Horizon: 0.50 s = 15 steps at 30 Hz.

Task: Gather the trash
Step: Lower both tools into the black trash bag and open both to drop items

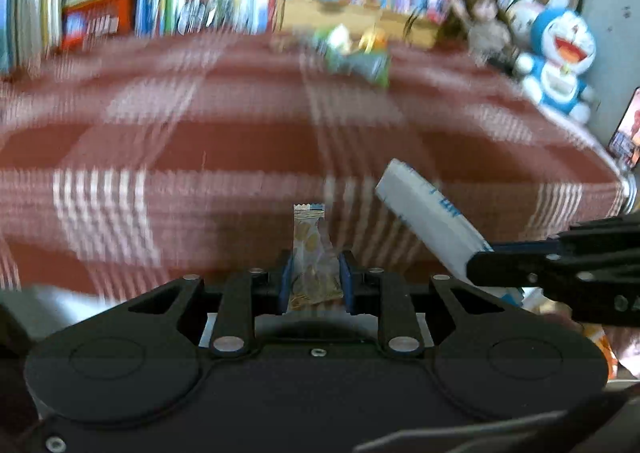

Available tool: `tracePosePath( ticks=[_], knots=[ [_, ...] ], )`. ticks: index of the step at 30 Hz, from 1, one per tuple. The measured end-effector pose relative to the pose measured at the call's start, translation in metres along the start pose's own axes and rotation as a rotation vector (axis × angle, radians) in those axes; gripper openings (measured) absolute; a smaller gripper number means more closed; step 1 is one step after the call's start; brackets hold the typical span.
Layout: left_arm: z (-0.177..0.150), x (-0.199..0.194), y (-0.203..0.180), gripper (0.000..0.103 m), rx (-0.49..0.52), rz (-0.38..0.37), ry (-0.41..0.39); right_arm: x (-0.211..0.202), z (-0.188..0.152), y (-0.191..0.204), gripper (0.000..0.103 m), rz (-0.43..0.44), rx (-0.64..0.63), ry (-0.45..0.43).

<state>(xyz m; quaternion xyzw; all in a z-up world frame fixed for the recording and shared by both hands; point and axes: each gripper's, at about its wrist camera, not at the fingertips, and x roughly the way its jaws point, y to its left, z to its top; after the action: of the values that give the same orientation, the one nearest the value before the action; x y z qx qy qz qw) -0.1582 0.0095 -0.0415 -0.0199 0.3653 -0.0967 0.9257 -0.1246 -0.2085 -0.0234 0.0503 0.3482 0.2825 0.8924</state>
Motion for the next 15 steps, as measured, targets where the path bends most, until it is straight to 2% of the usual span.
tracePosePath(
  ticks=[3, 8, 10, 15],
  knots=[
    [-0.019, 0.019, 0.014, 0.023, -0.077, -0.01, 0.147, 0.01, -0.022, 0.003, 0.018, 0.012, 0.027, 0.06],
    [-0.043, 0.053, 0.031, 0.023, -0.146, 0.042, 0.29, 0.041, -0.05, -0.007, 0.018, -0.006, 0.092, 0.175],
    [-0.05, 0.064, 0.035, 0.023, -0.174, 0.036, 0.349, 0.053, -0.06, -0.012, 0.018, -0.025, 0.123, 0.218],
    [-0.062, 0.073, 0.035, 0.023, -0.157, 0.06, 0.399, 0.075, -0.072, -0.024, 0.018, -0.031, 0.192, 0.295]
  ],
)
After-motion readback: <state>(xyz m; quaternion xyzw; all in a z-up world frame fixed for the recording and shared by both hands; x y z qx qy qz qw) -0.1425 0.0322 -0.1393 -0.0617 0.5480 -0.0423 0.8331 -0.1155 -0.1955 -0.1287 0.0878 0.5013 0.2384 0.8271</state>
